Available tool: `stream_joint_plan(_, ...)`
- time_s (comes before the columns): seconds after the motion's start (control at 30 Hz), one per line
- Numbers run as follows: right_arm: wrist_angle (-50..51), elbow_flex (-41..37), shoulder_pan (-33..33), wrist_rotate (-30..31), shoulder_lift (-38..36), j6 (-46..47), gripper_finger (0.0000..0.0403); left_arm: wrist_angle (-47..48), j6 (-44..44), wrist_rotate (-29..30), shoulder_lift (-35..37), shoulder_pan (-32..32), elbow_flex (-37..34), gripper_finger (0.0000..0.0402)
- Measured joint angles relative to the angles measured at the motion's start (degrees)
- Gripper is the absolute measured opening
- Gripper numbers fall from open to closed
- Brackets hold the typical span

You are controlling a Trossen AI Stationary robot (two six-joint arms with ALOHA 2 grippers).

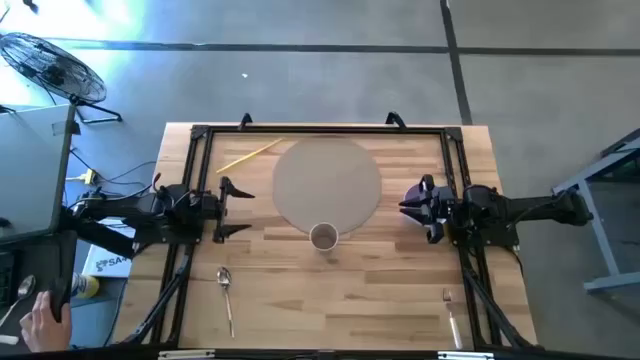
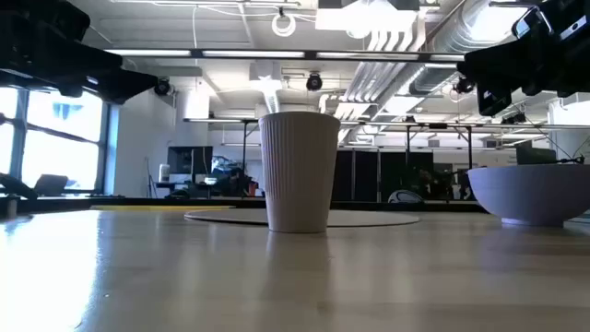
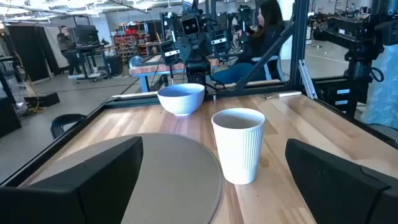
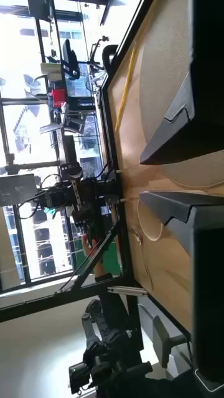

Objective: Pick & Place Utensil

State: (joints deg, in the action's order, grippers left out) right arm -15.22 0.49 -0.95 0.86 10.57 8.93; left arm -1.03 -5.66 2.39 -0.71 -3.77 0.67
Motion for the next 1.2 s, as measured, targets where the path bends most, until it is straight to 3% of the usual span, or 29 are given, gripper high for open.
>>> stream_joint_plan(1.2,-0.3,0.2,0.0,0.0,0.0,-1.9,0.0075,0.0,0.0,0.0,0.0,0.0,0.0,0.0387)
